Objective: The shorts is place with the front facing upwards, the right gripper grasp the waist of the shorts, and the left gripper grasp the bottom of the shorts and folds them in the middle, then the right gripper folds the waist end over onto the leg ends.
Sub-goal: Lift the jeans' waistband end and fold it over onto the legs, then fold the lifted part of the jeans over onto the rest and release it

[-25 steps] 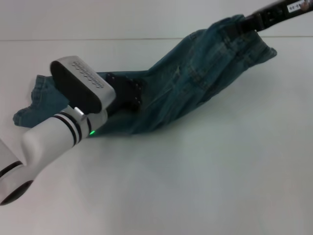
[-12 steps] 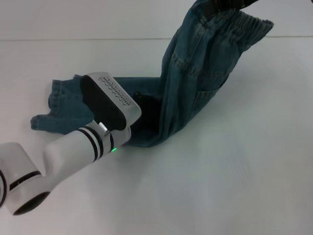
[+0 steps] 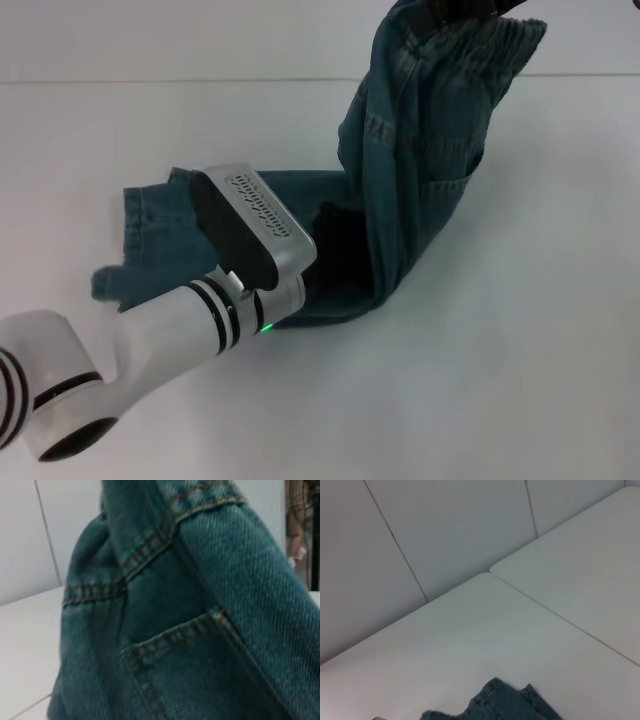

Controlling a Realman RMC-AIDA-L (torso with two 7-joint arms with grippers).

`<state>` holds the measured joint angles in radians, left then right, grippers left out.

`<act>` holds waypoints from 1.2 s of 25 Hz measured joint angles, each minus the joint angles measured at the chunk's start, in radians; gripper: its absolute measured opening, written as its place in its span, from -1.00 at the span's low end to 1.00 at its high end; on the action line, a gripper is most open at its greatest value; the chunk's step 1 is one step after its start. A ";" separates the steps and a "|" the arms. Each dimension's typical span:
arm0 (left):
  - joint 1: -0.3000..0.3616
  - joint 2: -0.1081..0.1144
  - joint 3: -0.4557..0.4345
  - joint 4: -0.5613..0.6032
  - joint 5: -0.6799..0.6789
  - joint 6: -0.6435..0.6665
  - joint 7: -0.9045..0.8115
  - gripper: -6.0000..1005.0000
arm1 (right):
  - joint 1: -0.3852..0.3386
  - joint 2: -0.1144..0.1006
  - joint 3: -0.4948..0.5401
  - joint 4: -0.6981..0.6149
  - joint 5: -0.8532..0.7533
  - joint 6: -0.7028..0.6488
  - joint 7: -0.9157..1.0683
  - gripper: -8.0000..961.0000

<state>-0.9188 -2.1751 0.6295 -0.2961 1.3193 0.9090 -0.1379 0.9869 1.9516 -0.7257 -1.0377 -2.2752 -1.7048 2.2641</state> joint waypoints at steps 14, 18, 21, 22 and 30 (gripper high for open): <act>0.054 0.000 -0.284 -0.025 0.276 0.005 0.010 -0.99 | -0.005 0.001 -0.006 0.005 0.015 -0.018 -0.007 -0.87; 0.120 0.004 -0.327 0.019 0.282 0.035 0.002 -0.99 | -0.017 -0.002 -0.006 0.008 0.015 -0.018 -0.009 -0.87; 0.176 0.006 -0.366 0.050 0.281 0.085 0.000 -0.99 | -0.024 -0.003 -0.006 0.008 0.015 -0.019 -0.009 -0.87; 0.195 0.006 -0.382 0.061 0.281 0.104 -0.001 -0.99 | -0.025 -0.003 -0.006 0.009 0.015 -0.020 -0.009 -0.87; 0.387 0.005 -0.548 0.171 0.275 0.330 -0.076 -0.99 | -0.012 0.007 -0.025 0.035 0.014 -0.030 -0.015 -0.87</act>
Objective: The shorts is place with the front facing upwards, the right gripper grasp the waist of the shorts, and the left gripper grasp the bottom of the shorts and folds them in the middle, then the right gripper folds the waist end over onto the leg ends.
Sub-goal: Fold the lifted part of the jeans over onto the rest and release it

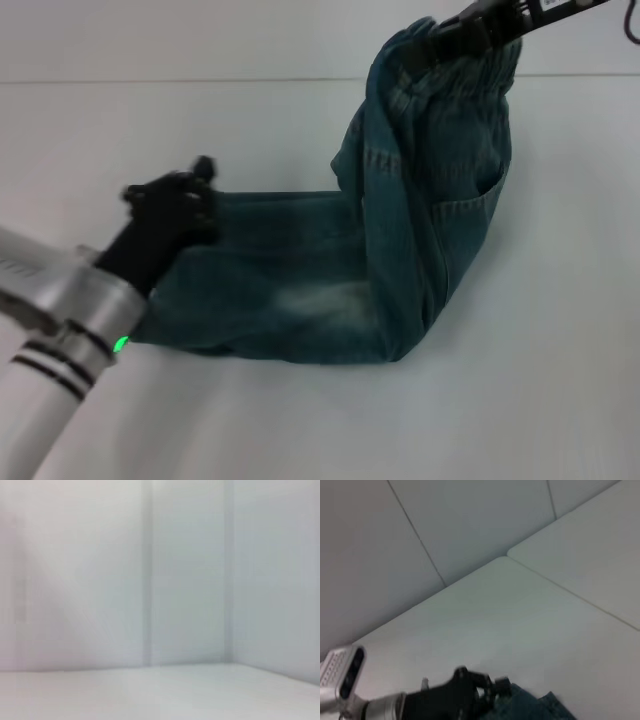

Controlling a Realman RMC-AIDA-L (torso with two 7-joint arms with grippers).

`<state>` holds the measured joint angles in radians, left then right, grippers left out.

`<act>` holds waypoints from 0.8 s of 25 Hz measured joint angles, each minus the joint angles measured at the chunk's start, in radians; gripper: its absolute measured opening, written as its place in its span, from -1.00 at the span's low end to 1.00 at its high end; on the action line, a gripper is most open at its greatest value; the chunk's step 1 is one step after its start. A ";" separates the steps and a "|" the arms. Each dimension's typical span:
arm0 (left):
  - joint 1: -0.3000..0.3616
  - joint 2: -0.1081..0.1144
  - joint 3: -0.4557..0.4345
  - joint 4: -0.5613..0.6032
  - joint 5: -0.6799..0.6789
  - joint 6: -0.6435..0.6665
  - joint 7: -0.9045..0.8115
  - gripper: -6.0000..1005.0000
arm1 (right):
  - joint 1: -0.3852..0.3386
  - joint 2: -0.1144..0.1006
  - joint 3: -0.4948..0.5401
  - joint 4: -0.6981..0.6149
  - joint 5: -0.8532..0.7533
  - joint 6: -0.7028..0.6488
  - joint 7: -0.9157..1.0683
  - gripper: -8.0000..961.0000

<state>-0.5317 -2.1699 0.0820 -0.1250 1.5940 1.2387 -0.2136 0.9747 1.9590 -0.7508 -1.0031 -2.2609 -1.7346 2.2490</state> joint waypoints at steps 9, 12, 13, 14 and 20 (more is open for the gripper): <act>0.152 0.001 -0.101 0.126 -0.001 0.163 -0.159 -0.99 | 0.083 0.053 -0.114 0.116 0.000 0.054 -0.042 -0.87; 0.187 0.001 -0.140 0.161 -0.002 0.191 -0.201 -0.99 | 0.121 0.076 -0.171 0.167 -0.001 0.098 -0.056 -0.87; 0.195 0.001 -0.153 0.170 -0.002 0.199 -0.209 -0.99 | 0.136 0.086 -0.190 0.187 -0.001 0.114 -0.061 -0.87; 0.204 0.002 -0.166 0.177 -0.002 0.206 -0.216 -0.99 | 0.146 0.092 -0.202 0.200 -0.002 0.125 -0.066 -0.87; 0.229 0.002 -0.202 0.198 -0.002 0.214 -0.227 -0.99 | 0.209 0.130 -0.292 0.306 -0.003 0.218 -0.111 -0.86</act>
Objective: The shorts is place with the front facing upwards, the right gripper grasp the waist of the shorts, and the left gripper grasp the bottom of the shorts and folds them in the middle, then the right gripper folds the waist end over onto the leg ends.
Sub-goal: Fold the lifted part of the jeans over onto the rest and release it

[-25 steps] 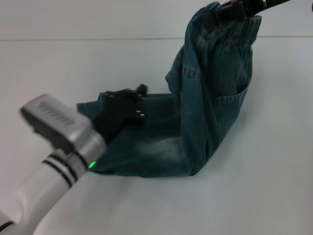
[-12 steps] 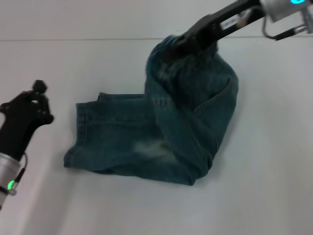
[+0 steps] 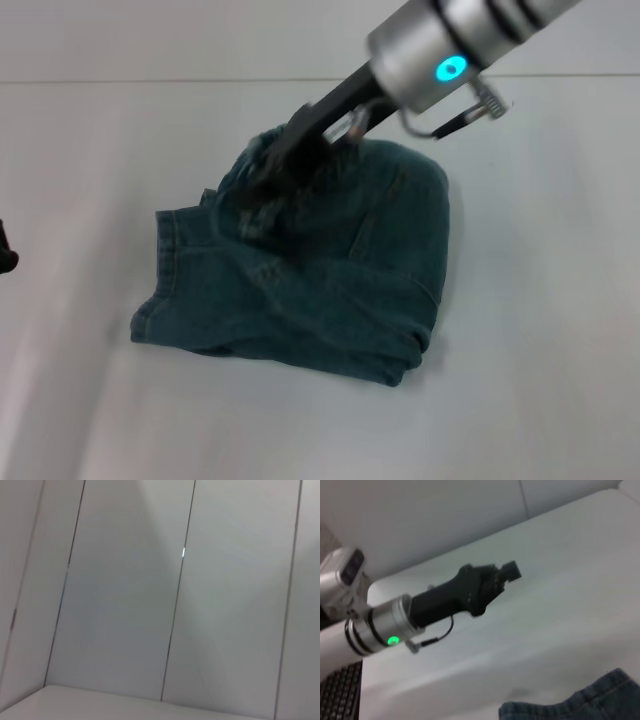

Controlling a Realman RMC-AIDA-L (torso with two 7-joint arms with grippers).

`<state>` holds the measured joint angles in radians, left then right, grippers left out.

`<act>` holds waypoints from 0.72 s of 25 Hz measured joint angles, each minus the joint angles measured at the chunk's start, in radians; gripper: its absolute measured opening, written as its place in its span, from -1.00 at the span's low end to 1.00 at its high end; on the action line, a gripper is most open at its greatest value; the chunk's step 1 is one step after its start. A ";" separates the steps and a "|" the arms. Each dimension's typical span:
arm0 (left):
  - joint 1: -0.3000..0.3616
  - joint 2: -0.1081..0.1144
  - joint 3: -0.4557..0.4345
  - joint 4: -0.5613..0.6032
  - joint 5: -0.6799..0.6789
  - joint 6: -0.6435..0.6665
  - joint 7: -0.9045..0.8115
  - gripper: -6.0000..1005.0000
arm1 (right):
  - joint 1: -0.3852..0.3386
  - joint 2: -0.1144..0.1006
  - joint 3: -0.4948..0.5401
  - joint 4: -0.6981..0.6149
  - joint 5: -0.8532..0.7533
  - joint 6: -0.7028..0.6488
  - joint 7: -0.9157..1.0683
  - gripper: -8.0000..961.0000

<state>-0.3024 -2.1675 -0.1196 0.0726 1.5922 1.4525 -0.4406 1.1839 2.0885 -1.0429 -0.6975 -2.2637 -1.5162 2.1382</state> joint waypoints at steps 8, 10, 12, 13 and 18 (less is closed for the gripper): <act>0.004 0.000 -0.005 0.006 0.000 -0.012 0.000 -0.99 | 0.098 0.014 -0.083 0.248 0.054 0.148 -0.116 -0.85; 0.000 0.000 -0.005 0.007 0.000 -0.024 0.001 -0.99 | 0.100 0.016 -0.101 0.256 0.080 0.163 -0.132 -0.85; -0.004 0.000 -0.005 0.007 0.000 -0.036 0.001 -0.99 | 0.101 0.016 -0.136 0.258 0.115 0.170 -0.145 -0.85; -0.007 0.000 -0.003 0.006 0.000 -0.044 0.001 -0.99 | 0.101 0.016 -0.149 0.258 0.124 0.171 -0.149 -0.79; -0.024 0.000 -0.001 0.002 0.004 -0.078 0.007 -0.99 | 0.102 0.014 -0.187 0.238 0.143 0.155 -0.170 -0.50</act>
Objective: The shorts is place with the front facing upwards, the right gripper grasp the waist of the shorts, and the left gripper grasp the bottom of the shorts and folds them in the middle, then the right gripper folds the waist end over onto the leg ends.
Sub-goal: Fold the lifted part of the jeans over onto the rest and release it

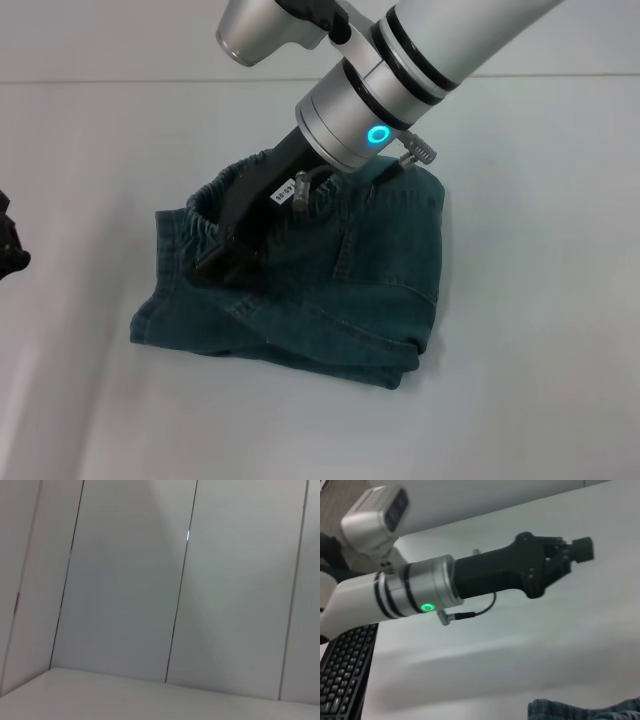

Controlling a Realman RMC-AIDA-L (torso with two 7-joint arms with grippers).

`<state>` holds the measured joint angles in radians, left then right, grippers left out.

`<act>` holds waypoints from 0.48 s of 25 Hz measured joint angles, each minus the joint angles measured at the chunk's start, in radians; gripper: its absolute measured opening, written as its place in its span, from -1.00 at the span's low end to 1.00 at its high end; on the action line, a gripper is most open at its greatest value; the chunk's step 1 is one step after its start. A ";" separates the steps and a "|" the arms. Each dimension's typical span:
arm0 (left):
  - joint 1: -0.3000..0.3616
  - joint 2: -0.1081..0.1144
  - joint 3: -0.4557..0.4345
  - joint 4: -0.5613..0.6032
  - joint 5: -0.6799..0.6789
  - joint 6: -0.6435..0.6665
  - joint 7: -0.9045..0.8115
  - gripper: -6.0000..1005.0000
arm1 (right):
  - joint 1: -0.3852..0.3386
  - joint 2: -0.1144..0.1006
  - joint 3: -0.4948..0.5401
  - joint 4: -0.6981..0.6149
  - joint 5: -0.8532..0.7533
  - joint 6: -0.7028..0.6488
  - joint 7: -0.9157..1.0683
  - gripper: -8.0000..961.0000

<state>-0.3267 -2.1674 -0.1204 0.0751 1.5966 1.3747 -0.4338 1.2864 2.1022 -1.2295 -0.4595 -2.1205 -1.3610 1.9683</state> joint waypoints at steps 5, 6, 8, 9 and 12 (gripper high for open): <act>-0.005 0.000 0.001 -0.001 0.002 -0.016 0.001 -0.99 | -0.008 -0.004 -0.002 -0.052 0.009 -0.028 -0.024 0.02; -0.006 0.000 0.001 -0.002 0.003 -0.018 0.001 -0.99 | -0.007 -0.005 -0.005 -0.061 0.008 -0.028 -0.019 0.12; -0.006 0.000 0.003 -0.003 0.003 -0.021 0.002 -0.99 | -0.001 -0.007 -0.017 -0.078 -0.002 -0.031 -0.005 0.33; -0.007 0.000 0.003 -0.005 0.003 -0.023 0.004 -0.99 | 0.002 -0.008 -0.027 -0.084 -0.009 -0.032 0.001 0.43; -0.007 0.000 0.004 -0.010 0.003 -0.030 0.010 -0.99 | 0.020 -0.007 -0.078 -0.099 -0.042 -0.031 0.030 0.63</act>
<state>-0.3341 -2.1674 -0.1161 0.0653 1.6000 1.3450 -0.4240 1.3061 2.0950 -1.3076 -0.5584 -2.1625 -1.3917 1.9986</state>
